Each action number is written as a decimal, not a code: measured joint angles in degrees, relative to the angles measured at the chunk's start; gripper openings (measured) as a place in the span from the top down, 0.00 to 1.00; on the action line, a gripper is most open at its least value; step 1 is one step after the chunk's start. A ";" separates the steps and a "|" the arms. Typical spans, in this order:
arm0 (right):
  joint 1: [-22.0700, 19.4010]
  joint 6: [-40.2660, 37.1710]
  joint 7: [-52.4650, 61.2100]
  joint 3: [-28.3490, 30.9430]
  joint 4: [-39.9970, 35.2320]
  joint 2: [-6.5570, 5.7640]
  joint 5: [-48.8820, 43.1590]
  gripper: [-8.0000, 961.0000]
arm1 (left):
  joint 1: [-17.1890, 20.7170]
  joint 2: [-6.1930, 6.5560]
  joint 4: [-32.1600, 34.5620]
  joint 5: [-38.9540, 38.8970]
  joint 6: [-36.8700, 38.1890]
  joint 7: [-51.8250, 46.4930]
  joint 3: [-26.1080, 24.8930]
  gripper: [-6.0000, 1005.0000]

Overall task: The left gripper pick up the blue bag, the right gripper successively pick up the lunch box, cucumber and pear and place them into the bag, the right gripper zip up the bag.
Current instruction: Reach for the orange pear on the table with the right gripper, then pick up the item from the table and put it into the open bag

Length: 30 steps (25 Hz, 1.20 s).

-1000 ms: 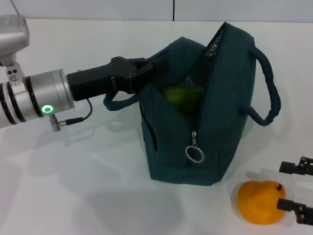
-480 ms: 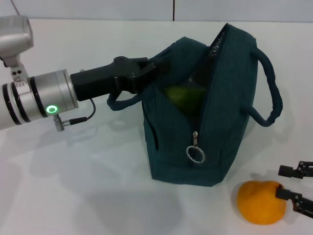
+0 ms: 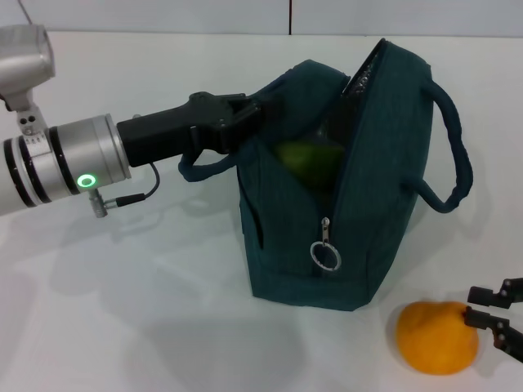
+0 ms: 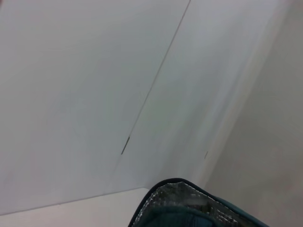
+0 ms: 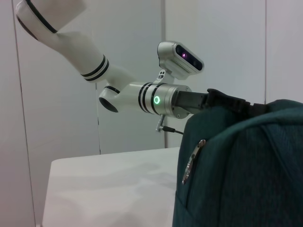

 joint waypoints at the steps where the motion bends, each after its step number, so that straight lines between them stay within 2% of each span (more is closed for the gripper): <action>1: -0.02 -0.03 -0.11 0.00 0.02 0.09 -0.01 0.72 | 0.00 0.00 0.00 -0.11 -0.02 0.02 0.00 0.94; 5: 0.04 -0.09 -0.19 -0.01 0.03 0.38 -0.08 0.80 | 0.00 0.00 0.00 -0.16 -0.02 0.11 0.00 0.94; 11: 0.44 -0.19 -0.20 -0.46 0.03 0.49 -0.27 0.80 | -0.04 0.06 -0.01 -0.18 -0.02 0.43 0.00 0.94; 17: 0.24 -0.49 -0.27 -0.33 -0.24 0.51 -0.34 0.93 | 0.01 0.09 0.00 -0.19 -0.01 0.86 0.07 0.94; 21: 0.44 -0.75 -0.29 0.32 -0.51 0.51 -0.64 0.96 | -0.03 0.14 -0.01 0.08 0.13 1.64 0.09 0.94; 24: 0.50 -2.62 -0.50 3.16 -0.61 0.66 -0.46 0.96 | -0.01 0.17 -0.01 0.33 0.81 2.91 0.09 0.94; 26: 0.52 -5.80 -1.41 7.40 -0.50 0.98 -0.43 0.96 | 0.00 0.19 -0.01 0.36 1.64 3.39 0.09 0.94; 30: 0.64 -11.63 -2.17 17.14 -0.46 2.72 -0.40 0.95 | 0.02 0.73 -0.08 0.25 4.17 3.27 0.09 0.94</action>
